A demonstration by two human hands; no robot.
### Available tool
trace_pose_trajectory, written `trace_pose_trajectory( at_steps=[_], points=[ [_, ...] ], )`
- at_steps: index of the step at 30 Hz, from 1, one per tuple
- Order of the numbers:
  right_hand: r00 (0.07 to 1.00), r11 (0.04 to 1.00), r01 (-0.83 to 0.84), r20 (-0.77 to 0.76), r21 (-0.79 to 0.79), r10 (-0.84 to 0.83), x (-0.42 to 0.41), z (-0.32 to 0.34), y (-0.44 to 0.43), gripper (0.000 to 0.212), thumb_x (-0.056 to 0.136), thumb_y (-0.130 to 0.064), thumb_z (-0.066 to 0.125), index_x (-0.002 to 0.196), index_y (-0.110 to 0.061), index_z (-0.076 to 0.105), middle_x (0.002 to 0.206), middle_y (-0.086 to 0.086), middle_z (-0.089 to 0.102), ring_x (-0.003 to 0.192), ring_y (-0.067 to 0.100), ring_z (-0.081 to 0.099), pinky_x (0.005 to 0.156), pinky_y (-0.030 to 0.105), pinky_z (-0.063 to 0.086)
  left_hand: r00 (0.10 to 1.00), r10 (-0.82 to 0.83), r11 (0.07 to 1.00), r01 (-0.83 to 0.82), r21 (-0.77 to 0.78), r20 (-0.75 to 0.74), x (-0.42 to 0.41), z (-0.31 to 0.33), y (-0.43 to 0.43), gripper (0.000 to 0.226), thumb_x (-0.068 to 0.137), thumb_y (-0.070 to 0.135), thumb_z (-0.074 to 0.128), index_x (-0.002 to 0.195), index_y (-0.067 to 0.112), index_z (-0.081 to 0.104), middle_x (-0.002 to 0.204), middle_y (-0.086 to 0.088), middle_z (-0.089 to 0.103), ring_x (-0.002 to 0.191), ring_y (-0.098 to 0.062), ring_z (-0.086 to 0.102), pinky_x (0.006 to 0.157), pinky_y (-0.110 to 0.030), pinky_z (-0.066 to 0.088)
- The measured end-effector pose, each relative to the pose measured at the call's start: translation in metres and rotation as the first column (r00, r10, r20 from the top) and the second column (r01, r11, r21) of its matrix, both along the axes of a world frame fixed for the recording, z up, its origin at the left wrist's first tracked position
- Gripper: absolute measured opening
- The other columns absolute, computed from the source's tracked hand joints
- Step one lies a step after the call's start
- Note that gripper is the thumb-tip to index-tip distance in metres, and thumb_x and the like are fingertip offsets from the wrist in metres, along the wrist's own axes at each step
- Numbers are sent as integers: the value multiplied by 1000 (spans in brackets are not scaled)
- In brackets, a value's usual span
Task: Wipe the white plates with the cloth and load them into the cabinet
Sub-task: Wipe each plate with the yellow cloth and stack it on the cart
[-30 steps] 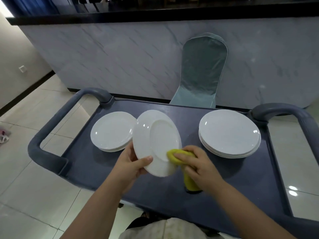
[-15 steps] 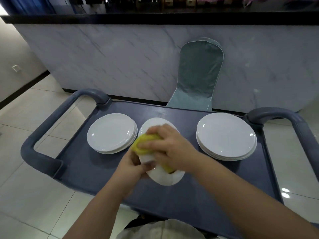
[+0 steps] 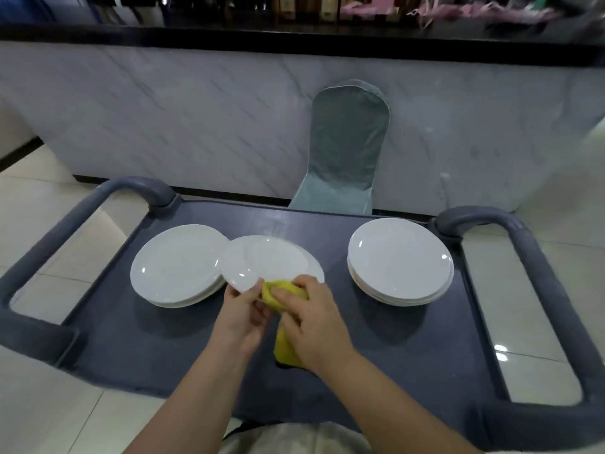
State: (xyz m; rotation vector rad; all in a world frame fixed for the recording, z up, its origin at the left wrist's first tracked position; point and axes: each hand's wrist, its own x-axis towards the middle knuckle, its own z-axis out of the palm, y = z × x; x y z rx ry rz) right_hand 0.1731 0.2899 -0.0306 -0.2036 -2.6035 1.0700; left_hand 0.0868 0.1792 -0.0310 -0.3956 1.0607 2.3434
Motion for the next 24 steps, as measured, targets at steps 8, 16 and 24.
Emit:
trace_pose_trajectory(
  at_steps=[8, 16, 24],
  points=[
    [970, 964, 241, -3, -112, -242, 8, 1, 94, 38, 88, -12, 51, 121, -21, 68, 115, -3, 47, 114, 20, 48, 106, 28, 34, 892, -400, 916, 396, -61, -212, -11, 11, -23, 61, 76, -4, 67, 131, 20, 54, 124, -8, 67, 108, -29, 67, 70, -38, 60],
    [980, 988, 2, -195, 154, 28, -8, 44, 52, 36, 89, -23, 51, 118, -18, 70, 125, 13, 55, 108, 27, 48, 100, 33, 36, 837, -453, 891, 428, -150, -306, -13, 33, 8, 60, 68, -7, 73, 121, 17, 58, 113, -13, 70, 98, -30, 69, 66, -43, 59],
    [929, 933, 357, -113, 38, -351, 25, 44, 108, 36, 86, -13, 55, 119, -15, 69, 125, 15, 53, 107, 32, 49, 102, 37, 36, 685, -641, 766, 600, -233, -345, -17, 38, 29, 63, 66, -4, 71, 123, 17, 56, 111, -6, 71, 96, -26, 70, 63, -42, 59]
  ],
)
